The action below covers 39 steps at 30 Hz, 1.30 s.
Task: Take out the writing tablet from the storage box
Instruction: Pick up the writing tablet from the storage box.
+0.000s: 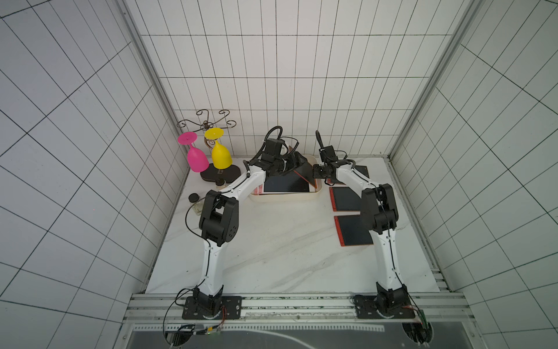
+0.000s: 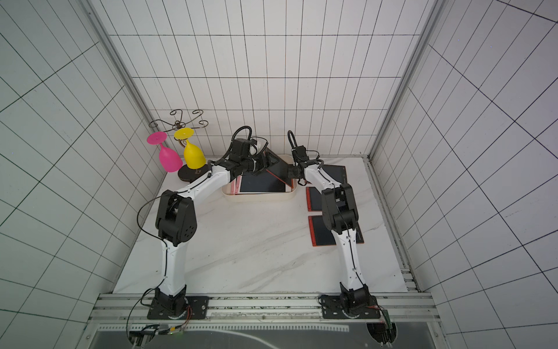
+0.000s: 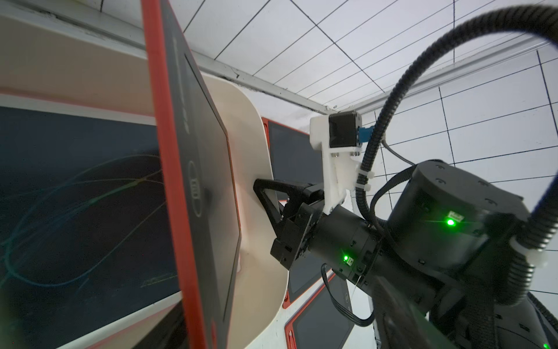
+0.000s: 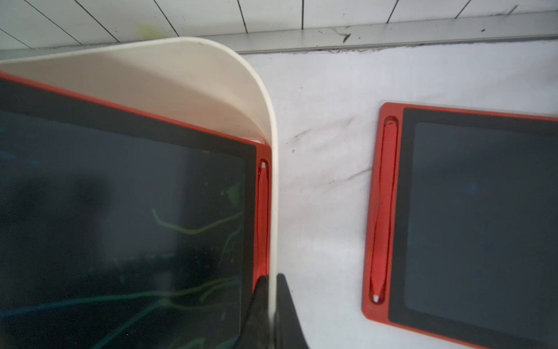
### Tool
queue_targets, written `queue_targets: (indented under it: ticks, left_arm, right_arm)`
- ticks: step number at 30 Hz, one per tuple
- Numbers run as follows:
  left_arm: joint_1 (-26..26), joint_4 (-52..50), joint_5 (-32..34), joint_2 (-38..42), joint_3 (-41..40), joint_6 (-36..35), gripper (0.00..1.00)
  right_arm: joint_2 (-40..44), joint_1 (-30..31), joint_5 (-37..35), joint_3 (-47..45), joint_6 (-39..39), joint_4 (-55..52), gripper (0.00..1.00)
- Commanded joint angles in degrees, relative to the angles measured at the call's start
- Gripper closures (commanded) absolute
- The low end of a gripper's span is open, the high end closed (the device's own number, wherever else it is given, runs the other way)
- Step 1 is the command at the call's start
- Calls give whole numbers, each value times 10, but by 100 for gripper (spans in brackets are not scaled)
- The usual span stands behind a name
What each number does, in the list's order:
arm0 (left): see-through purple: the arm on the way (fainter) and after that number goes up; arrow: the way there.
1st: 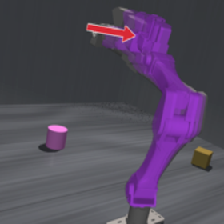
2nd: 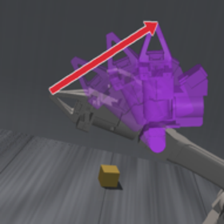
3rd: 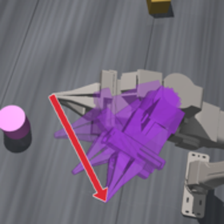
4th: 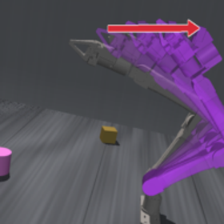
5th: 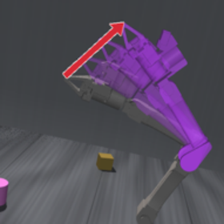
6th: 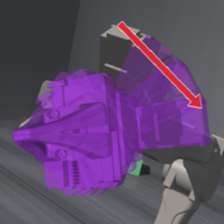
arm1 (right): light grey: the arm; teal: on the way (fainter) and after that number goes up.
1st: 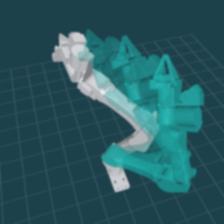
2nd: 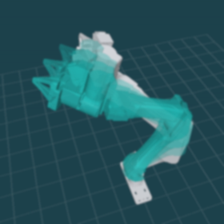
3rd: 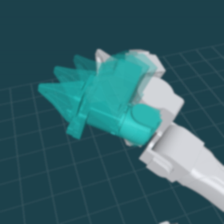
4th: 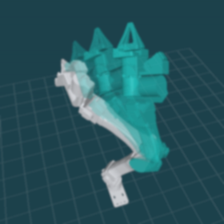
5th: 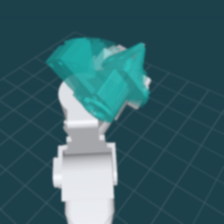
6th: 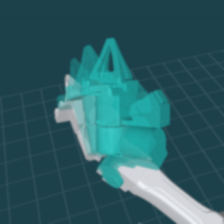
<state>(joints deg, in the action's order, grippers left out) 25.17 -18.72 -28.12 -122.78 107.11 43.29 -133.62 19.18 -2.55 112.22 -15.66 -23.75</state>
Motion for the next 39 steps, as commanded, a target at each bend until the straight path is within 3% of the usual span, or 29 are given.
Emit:
queue_targets:
  ticks: [1, 14, 21, 24, 29, 39]
  left_arm:
    - [-3, 9, -5, -5, -2, 3, 23]
    - [-32, -69, 51, 1, 17, -62, 30]
    - [-39, -73, 50, -4, 20, -64, 39]
    - [-38, -73, 50, -5, 16, -62, 49]
    - [-38, -76, 62, 3, 9, -64, 77]
    - [-39, -77, 70, 13, -4, -58, 100]
  right_arm:
    - [6, 8, 26, -16, -9, 16, 100]
    - [14, 4, 17, -27, -10, 16, 100]
    - [15, 1, 16, -27, -10, 16, 100]
    - [18, 0, 16, -29, -10, 16, 100]
    - [20, -1, 15, -34, -11, 16, 100]
    - [29, -4, 10, -39, -16, 16, 100]
